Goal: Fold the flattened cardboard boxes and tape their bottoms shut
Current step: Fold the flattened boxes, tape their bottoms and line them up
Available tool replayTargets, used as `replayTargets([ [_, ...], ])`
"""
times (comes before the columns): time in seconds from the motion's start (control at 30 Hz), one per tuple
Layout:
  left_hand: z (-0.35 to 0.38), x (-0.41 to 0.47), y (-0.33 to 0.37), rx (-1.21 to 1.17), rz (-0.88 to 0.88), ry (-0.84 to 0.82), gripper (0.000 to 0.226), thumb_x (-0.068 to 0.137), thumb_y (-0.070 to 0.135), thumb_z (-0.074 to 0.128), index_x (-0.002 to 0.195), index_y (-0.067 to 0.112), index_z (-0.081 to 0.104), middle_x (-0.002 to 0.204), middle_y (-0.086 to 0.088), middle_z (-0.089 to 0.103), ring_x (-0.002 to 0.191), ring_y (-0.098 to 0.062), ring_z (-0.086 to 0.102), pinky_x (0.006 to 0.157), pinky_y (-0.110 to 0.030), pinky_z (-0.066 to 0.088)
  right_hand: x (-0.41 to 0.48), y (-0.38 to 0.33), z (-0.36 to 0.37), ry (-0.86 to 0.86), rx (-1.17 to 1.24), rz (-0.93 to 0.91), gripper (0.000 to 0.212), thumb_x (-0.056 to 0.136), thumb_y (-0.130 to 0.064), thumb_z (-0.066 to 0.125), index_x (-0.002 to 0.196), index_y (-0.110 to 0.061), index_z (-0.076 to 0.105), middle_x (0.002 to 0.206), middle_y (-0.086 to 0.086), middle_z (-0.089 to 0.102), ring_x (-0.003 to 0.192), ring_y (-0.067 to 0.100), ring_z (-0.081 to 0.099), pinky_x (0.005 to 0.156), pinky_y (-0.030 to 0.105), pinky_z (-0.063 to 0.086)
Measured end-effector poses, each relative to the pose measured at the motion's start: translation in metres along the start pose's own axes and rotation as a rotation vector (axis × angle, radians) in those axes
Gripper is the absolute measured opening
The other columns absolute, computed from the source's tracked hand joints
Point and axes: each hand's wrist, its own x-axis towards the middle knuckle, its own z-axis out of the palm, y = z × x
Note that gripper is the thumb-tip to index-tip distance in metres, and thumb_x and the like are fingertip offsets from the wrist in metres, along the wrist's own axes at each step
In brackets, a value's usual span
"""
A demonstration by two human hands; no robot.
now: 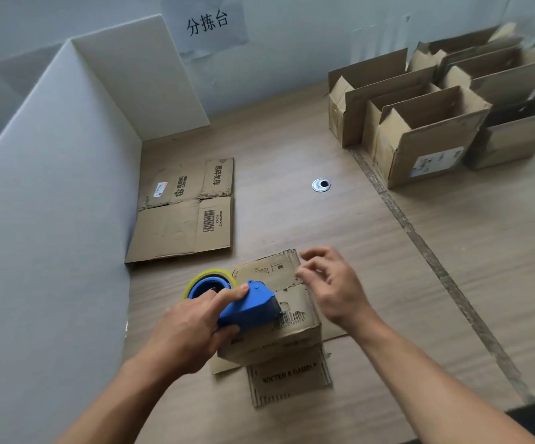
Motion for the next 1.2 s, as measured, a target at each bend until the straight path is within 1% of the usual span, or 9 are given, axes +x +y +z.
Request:
replayTargets([
  [0.1,0.002,0.001,0.0,-0.029,-0.008,-0.022,0.067,0.084,0.05,0.067,0.135,0.056,0.025,0.095,0.009,0.068,0.074,-0.022,0.066,0.055,-0.032,0.044,0.006,0.013,-0.046,0.175,0.226,0.269,0.021,0.091,-0.003,0.064,0.071,-0.007,0.067,0.101,0.005,0.065,0.092,0.016,0.065,0.084,0.029,0.056],
  [0.2,-0.001,0.006,0.0,-0.076,-0.022,-0.028,0.066,0.089,0.049,0.063,0.135,0.057,0.017,0.106,0.009,0.067,0.086,-0.023,0.066,0.063,-0.033,0.045,0.014,0.031,-0.062,-0.002,0.017,0.441,0.022,0.091,-0.019,0.064,0.071,-0.011,0.063,0.091,0.02,0.068,0.082,0.027,0.065,0.076,0.044,0.059],
  [0.27,0.0,0.004,0.0,-0.13,-0.052,-0.055,0.071,0.089,0.048,0.066,0.133,0.059,0.012,0.112,0.009,0.065,0.094,-0.024,0.064,0.066,-0.032,0.041,0.021,0.037,-0.057,-0.081,-0.133,0.465,0.028,0.09,-0.033,0.063,0.072,-0.012,0.06,0.079,0.015,0.068,0.076,0.029,0.064,0.078,0.048,0.057],
  [0.43,-0.001,0.001,0.0,-0.067,0.002,-0.021,0.077,0.078,0.042,0.08,0.135,0.054,0.028,0.09,0.011,0.068,0.073,-0.021,0.066,0.053,-0.026,0.034,0.036,0.036,-0.053,-0.177,-0.196,0.48,0.036,0.096,-0.039,0.06,0.069,-0.018,0.05,0.065,-0.006,0.049,0.059,0.011,0.043,0.06,0.029,0.036],
  [0.6,-0.004,0.003,0.002,-0.001,-0.012,-0.019,0.068,0.071,0.05,0.065,0.135,0.045,0.041,0.077,0.015,0.063,0.058,-0.014,0.062,0.045,-0.022,0.036,0.04,0.047,-0.044,-0.241,-0.271,0.531,0.037,0.095,-0.044,0.06,0.075,-0.015,0.049,0.071,-0.001,0.047,0.064,0.014,0.043,0.06,0.032,0.031],
  [0.9,-0.002,0.001,0.002,-0.015,-0.018,-0.033,0.079,0.074,0.041,0.083,0.136,0.048,0.036,0.083,0.012,0.066,0.064,-0.02,0.064,0.048,-0.027,0.037,0.039,0.05,-0.034,-0.344,-0.356,0.579,0.039,0.097,-0.048,0.055,0.081,-0.012,0.054,0.073,0.005,0.046,0.054,0.013,0.037,0.051,0.028,0.023],
  [1.0,-0.003,0.001,0.002,-0.008,-0.022,-0.024,0.071,0.075,0.048,0.07,0.137,0.047,0.037,0.082,0.013,0.066,0.063,-0.019,0.064,0.047,-0.028,0.041,0.035,0.049,-0.023,-0.406,-0.351,0.618,0.041,0.099,-0.048,0.05,0.087,-0.01,0.055,0.082,0.006,0.047,0.057,0.012,0.036,0.05,0.025,0.023],
  [1.1,-0.003,0.001,0.002,-0.039,-0.033,-0.036,0.067,0.076,0.051,0.06,0.137,0.051,0.032,0.086,0.011,0.067,0.068,-0.022,0.065,0.051,-0.031,0.044,0.026,0.045,-0.011,-0.422,-0.253,0.654,0.055,0.102,-0.047,0.044,0.106,0.006,0.056,0.087,0.005,0.045,0.067,0.013,0.038,0.056,0.027,0.026],
  [1.2,-0.002,0.002,0.002,-0.058,-0.025,-0.042,0.066,0.078,0.051,0.06,0.135,0.053,0.029,0.089,0.01,0.067,0.071,-0.023,0.065,0.053,-0.032,0.042,0.021,0.046,0.0,-0.377,-0.176,0.657,0.048,0.103,-0.048,0.04,0.109,-0.004,0.056,0.084,0.004,0.048,0.074,0.014,0.043,0.062,0.027,0.035],
])
